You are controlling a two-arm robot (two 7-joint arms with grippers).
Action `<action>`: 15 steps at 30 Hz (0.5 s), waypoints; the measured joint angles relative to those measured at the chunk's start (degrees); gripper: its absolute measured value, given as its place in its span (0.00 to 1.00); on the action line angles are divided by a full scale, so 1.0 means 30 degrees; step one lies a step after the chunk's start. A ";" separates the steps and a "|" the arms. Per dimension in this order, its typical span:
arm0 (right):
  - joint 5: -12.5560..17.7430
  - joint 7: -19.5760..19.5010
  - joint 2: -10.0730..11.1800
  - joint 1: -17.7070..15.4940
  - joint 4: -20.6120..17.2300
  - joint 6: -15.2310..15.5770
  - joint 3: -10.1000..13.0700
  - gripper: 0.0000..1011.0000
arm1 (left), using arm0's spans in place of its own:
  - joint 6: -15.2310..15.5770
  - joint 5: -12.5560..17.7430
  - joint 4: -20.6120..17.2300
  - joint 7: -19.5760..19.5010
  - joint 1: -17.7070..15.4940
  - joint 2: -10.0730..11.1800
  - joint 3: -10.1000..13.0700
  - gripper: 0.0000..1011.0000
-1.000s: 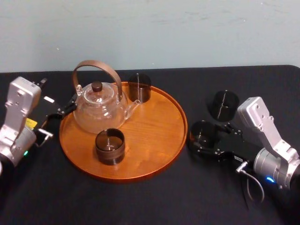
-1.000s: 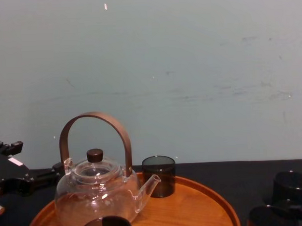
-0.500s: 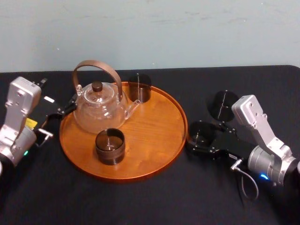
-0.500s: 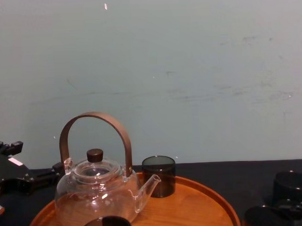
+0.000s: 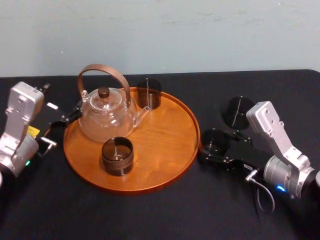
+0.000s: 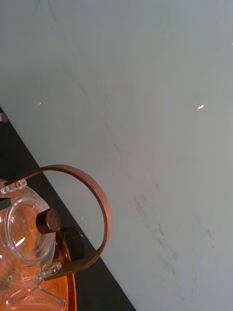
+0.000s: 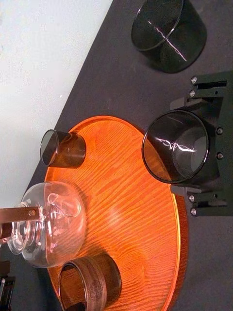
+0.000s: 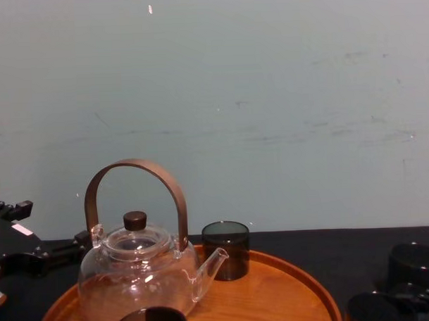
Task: Pick up the glass from the table and place it on the tray.
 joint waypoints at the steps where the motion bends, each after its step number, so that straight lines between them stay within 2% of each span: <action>1: 0.0003 0.0001 0.0002 0.0000 -0.0005 -0.0002 0.0000 0.92 | 0.0001 0.0000 0.0001 0.0000 -0.0001 -0.0001 0.0000 0.99; 4: 0.0010 0.0006 0.0016 -0.0006 -0.0019 -0.0007 0.0000 0.89 | 0.0000 0.0000 0.0001 0.0000 -0.0001 0.0000 0.0000 0.99; 15: 0.0035 0.0017 0.0038 -0.0027 -0.0041 -0.0021 -0.0001 0.89 | 0.0000 0.0000 0.0000 0.0000 0.0000 0.0000 0.0000 0.99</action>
